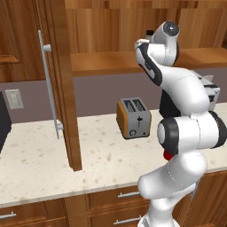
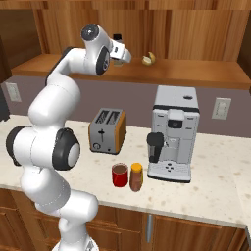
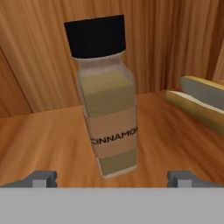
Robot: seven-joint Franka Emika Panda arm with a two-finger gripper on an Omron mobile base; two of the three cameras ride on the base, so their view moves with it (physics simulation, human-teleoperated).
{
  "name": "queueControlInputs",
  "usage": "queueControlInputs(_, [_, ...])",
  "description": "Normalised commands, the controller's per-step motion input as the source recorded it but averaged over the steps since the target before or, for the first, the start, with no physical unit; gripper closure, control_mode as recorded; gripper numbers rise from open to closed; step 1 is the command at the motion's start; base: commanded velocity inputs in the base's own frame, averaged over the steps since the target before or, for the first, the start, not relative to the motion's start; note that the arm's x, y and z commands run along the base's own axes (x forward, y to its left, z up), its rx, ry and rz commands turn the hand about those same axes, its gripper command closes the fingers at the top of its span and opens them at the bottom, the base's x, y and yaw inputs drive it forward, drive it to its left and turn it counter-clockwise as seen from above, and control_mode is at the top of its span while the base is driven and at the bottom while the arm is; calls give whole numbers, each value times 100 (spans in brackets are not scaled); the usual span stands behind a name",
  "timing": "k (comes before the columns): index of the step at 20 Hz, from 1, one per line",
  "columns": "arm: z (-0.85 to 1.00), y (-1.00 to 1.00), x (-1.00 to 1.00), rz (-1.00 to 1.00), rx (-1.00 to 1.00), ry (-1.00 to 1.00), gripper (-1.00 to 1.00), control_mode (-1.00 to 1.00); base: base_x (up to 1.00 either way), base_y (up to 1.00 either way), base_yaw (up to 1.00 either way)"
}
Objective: Pick the cinnamon and honey bottle from the cabinet and place them next to the mug.
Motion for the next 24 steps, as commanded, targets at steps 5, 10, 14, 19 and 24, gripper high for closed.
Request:
queueControlInputs(5, [0,-4,14,0,0,0,-100,-100,0,0,0])
queueControlInputs(10, [0,-3,16,0,0,0,-100,-100,0,0,0])
queueControlInputs(14, [0,0,11,0,0,0,-100,-100,0,0,0])
queueControlInputs(19, [0,0,7,0,0,0,-100,-100,0,0,0])
queueControlInputs(24, [0,0,11,0,0,0,-100,-100,0,0,0])
